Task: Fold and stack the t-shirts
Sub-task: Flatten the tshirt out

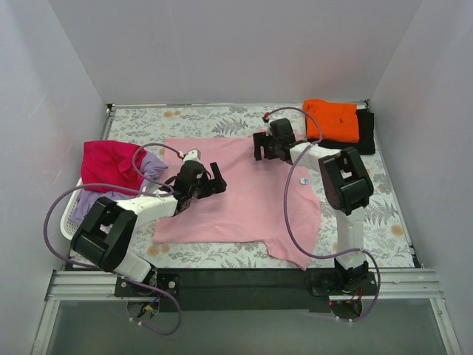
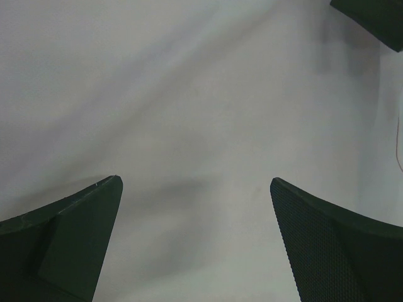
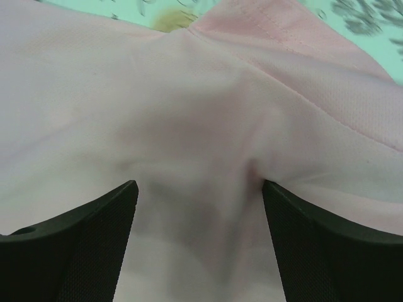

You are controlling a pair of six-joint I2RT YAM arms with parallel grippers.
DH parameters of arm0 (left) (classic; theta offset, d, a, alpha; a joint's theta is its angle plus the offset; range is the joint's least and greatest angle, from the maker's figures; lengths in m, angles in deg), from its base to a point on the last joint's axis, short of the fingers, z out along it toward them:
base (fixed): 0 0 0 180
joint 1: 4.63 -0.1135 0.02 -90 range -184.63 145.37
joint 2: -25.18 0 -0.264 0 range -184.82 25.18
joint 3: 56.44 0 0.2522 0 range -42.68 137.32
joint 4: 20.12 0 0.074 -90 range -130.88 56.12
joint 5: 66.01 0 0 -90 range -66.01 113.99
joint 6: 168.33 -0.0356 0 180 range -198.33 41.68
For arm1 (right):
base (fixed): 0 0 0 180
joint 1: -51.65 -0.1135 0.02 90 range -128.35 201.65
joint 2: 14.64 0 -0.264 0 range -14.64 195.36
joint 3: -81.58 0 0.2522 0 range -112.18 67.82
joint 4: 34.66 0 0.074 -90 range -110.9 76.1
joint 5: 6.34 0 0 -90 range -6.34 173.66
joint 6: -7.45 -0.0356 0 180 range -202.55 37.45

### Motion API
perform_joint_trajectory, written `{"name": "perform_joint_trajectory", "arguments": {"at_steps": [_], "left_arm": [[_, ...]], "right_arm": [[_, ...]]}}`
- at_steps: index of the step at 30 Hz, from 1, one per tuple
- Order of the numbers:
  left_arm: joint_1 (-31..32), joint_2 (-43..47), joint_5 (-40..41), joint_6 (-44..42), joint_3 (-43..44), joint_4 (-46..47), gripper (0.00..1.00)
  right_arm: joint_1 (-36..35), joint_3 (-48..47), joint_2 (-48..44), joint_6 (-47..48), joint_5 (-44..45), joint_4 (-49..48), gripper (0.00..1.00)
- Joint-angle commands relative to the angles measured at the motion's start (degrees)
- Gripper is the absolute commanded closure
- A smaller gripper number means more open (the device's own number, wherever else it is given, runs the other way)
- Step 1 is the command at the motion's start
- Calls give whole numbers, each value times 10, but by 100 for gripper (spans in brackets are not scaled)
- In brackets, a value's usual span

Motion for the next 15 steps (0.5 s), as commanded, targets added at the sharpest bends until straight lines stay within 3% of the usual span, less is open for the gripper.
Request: {"name": "perform_joint_trajectory", "arguments": {"at_steps": [1, 7, 15], "left_arm": [[-5, 39, 37, -13, -7, -16, 2], [-21, 7, 35, -22, 6, -17, 2], [-32, -81, -30, -23, 38, 11, 2]], "right_arm": [[-24, -64, 63, 0, -62, 38, 28], [-27, -142, 105, -6, -26, 97, 28], [6, -67, 53, -9, 41, 108, 27]]}}
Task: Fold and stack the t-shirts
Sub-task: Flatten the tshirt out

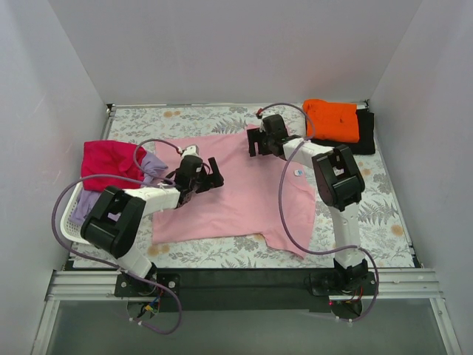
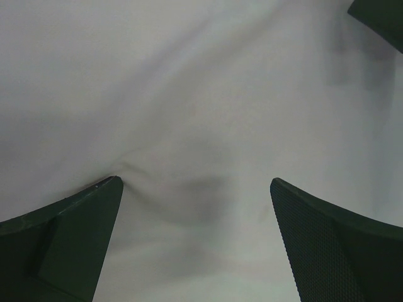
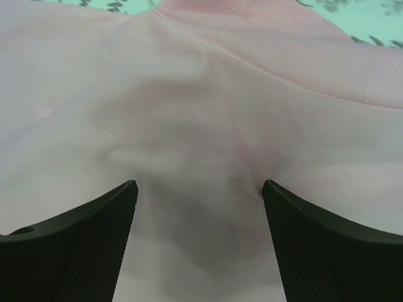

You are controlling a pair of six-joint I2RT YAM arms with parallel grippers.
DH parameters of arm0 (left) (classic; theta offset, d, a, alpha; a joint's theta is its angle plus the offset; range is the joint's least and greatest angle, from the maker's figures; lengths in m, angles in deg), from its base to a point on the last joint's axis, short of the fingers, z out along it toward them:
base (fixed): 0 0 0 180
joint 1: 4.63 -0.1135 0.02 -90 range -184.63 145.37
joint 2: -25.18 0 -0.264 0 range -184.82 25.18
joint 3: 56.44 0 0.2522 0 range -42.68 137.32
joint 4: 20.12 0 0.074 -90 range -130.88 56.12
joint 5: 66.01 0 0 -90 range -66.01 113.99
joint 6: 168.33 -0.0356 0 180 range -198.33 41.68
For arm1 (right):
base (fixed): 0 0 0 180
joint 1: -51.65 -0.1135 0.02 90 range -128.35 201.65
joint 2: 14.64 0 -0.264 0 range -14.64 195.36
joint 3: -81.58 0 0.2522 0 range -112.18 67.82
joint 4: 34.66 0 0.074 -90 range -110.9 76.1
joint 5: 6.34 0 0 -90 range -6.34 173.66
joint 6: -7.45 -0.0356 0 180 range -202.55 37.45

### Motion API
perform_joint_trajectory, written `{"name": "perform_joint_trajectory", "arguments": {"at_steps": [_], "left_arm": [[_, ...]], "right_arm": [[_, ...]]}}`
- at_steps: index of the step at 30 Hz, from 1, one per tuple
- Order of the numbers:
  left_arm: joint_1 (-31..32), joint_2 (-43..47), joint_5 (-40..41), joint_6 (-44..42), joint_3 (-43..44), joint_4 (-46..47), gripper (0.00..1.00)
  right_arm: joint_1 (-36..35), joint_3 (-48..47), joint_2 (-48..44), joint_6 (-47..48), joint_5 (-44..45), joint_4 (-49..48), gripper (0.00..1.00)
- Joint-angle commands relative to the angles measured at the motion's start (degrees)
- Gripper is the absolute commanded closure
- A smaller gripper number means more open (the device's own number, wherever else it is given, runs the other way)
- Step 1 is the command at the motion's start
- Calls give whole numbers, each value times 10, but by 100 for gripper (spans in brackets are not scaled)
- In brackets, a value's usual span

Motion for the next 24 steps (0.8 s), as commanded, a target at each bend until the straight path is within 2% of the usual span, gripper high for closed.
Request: {"name": "perform_joint_trajectory", "arguments": {"at_steps": [1, 4, 8, 17, 24], "left_arm": [[-2, -29, -39, -4, 14, 0, 2], [-2, -36, -44, -4, 15, 5, 2], [-2, -43, -49, -6, 22, 8, 2], [-3, -87, -61, -10, 64, 20, 2], [-5, -143, -56, -23, 136, 5, 2]], "right_arm": [[27, 63, -37, -7, 38, 70, 26], [28, 112, -67, -5, 56, 69, 26], [28, 118, -71, 6, 53, 66, 26], [46, 35, -13, 14, 38, 68, 25], [76, -21, 6, 15, 1, 69, 25]]}}
